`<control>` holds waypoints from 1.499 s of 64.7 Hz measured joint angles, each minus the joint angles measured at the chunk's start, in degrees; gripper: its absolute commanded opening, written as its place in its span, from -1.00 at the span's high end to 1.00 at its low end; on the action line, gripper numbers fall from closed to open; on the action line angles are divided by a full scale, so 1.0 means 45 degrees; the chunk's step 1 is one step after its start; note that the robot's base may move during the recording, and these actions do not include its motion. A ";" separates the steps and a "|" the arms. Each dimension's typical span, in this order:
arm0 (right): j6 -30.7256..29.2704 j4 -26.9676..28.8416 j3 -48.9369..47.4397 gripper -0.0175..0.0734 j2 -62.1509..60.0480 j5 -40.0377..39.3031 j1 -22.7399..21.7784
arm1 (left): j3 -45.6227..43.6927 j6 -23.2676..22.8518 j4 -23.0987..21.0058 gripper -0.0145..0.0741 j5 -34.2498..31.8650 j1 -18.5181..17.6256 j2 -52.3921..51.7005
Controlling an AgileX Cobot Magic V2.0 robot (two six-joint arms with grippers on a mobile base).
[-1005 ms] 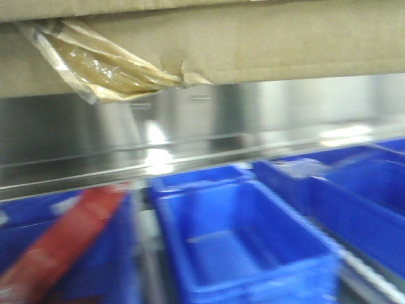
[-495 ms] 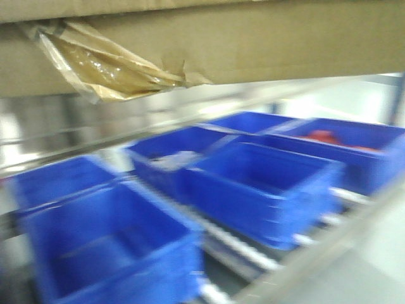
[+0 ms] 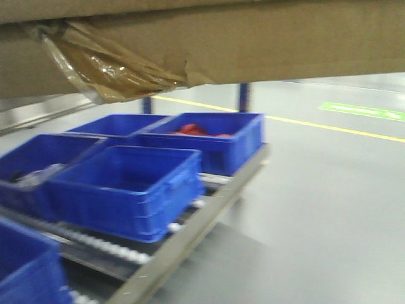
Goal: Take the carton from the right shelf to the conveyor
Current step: 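Hold the carton and pull it back away from the shelf, then hold the carton with both grippers while driving to the red conveyor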
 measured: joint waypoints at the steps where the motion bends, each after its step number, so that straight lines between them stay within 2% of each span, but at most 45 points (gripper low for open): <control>1: 0.0000 0.0000 0.0000 0.77 0.0000 0.0000 0.0000 | 0.0000 0.0000 0.0000 0.71 0.0000 0.0000 0.0000; 97: 0.0000 0.0000 0.0000 0.77 -0.0009 0.0000 0.0000 | 0.0000 0.0000 0.0021 0.71 -0.0008 0.0000 0.0000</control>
